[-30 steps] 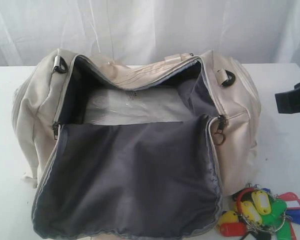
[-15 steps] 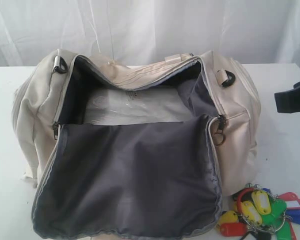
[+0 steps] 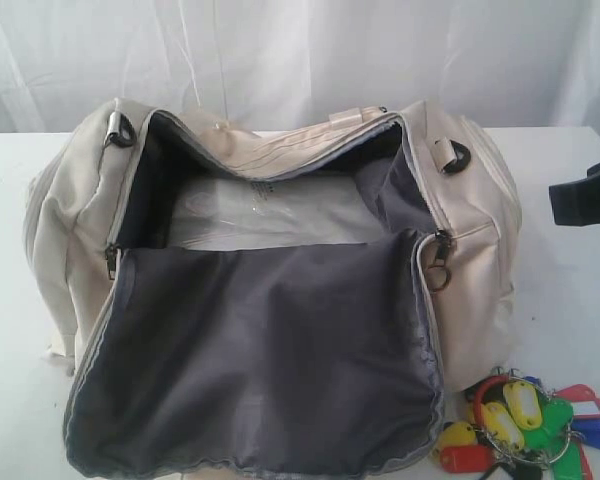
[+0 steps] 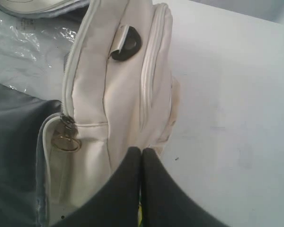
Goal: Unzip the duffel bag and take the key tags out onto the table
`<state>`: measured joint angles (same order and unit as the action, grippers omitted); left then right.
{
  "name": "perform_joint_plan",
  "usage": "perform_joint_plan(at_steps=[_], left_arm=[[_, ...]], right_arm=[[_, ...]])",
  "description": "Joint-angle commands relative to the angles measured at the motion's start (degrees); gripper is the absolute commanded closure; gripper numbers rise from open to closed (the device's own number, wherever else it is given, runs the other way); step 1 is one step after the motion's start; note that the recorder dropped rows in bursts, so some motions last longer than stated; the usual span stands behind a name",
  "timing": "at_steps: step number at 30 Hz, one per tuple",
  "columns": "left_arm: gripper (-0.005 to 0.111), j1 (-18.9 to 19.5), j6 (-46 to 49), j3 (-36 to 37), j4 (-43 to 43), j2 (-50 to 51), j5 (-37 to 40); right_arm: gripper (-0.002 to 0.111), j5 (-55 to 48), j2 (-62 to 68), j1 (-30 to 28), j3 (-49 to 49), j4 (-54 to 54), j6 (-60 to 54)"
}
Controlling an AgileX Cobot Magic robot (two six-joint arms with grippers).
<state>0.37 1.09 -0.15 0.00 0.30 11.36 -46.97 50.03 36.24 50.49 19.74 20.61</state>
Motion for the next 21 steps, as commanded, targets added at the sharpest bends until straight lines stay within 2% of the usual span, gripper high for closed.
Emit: perform_joint_plan(at_steps=[1, 7, 21], left_arm=[[0.107, 0.3, -1.5, 0.1, -0.3, -0.3, 0.4], [0.107, -2.2, -2.1, 0.1, -3.6, -0.3, 0.3], [0.107, -2.2, -2.5, 0.1, -3.2, -0.3, 0.3]], right_arm=[[0.108, 0.4, -0.3, -0.3, 0.2, 0.4, 0.2], [0.108, 0.4, -0.3, -0.3, 0.2, 0.4, 0.2], [0.108, 0.4, -0.3, -0.3, 0.2, 0.4, 0.2]])
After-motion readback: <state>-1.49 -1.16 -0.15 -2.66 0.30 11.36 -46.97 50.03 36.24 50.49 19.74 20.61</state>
